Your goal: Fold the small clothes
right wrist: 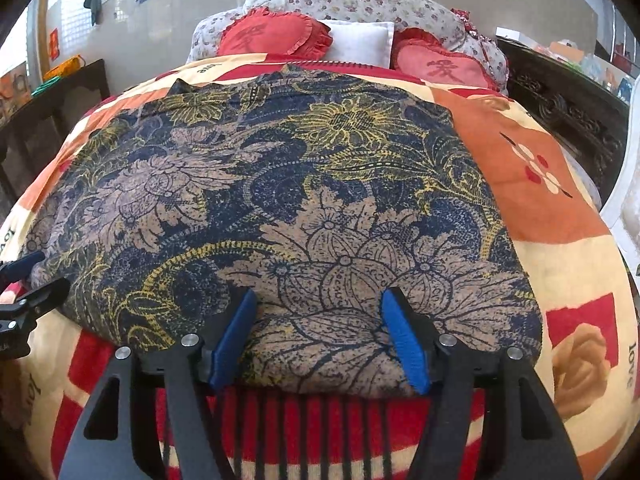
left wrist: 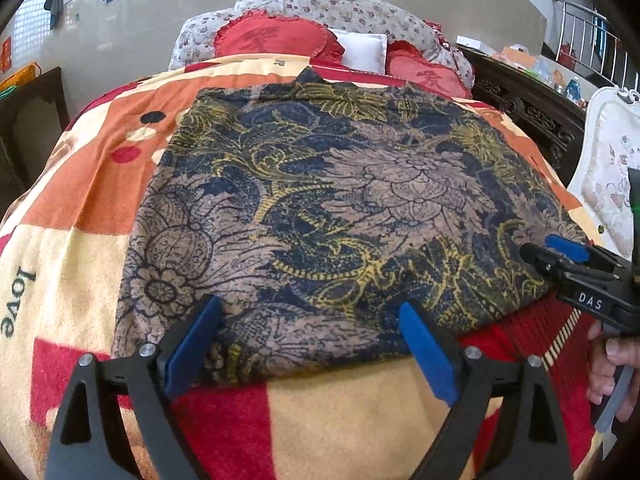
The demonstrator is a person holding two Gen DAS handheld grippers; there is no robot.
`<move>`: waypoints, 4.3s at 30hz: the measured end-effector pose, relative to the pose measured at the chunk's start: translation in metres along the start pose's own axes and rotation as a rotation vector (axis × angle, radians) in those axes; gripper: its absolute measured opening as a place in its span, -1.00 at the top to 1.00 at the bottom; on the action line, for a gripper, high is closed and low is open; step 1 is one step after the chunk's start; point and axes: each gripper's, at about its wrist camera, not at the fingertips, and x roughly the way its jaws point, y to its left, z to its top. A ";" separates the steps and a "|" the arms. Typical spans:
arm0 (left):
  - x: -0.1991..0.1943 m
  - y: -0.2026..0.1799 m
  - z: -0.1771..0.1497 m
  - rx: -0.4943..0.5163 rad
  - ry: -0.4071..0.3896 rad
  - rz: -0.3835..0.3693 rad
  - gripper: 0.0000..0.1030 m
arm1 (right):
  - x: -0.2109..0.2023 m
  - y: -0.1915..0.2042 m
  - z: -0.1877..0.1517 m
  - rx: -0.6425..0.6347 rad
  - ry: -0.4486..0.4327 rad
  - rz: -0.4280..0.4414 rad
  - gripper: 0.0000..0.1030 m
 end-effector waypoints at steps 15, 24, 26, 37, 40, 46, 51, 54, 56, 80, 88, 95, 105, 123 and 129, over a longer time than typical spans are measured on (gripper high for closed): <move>-0.008 0.005 0.004 -0.038 -0.003 -0.044 -0.82 | 0.000 0.000 0.001 0.001 -0.001 0.001 -0.65; -0.067 0.011 -0.021 -0.240 -0.011 -0.296 -0.82 | 0.000 0.000 0.001 0.001 -0.003 0.001 -0.65; -0.060 0.021 -0.033 -0.333 0.028 -0.363 -0.82 | 0.000 0.000 0.001 0.000 -0.002 0.001 -0.65; -0.037 0.054 -0.042 -0.652 0.019 -0.435 -0.85 | 0.000 0.000 0.001 0.001 -0.003 0.001 -0.65; -0.029 0.061 -0.033 -0.757 0.018 -0.422 -0.98 | 0.000 0.000 0.001 0.000 -0.003 0.000 -0.65; -0.013 0.107 -0.029 -1.115 0.030 -0.463 -0.99 | 0.000 0.000 0.001 0.000 -0.004 0.001 -0.65; -0.006 0.111 -0.026 -1.199 0.068 -0.489 -0.99 | -0.001 0.000 0.001 0.001 -0.004 0.001 -0.65; -0.003 0.106 -0.024 -1.184 0.078 -0.503 -0.99 | -0.001 0.000 0.001 0.001 -0.004 0.001 -0.65; -0.002 0.116 -0.020 -1.185 0.019 -0.519 -0.98 | -0.001 0.000 0.000 0.001 -0.004 0.002 -0.65; -0.022 0.109 -0.018 -0.883 -0.097 -0.165 0.16 | -0.001 0.000 0.001 0.002 -0.008 0.003 -0.66; -0.047 0.069 0.013 -0.529 -0.210 0.033 0.73 | -0.018 0.002 0.028 -0.020 0.046 0.037 -0.56; -0.074 -0.019 0.042 -0.078 -0.409 0.082 0.77 | -0.047 0.040 0.151 -0.036 0.012 0.410 -0.65; -0.084 -0.055 0.059 0.079 -0.451 0.013 0.84 | 0.060 0.153 0.254 -0.044 0.347 0.754 -0.65; -0.083 -0.097 0.066 0.176 -0.439 -0.040 0.87 | 0.071 0.163 0.277 -0.357 0.373 0.475 0.49; -0.076 -0.139 0.067 0.243 -0.412 -0.091 0.87 | 0.067 0.077 0.273 -0.208 0.370 0.478 0.49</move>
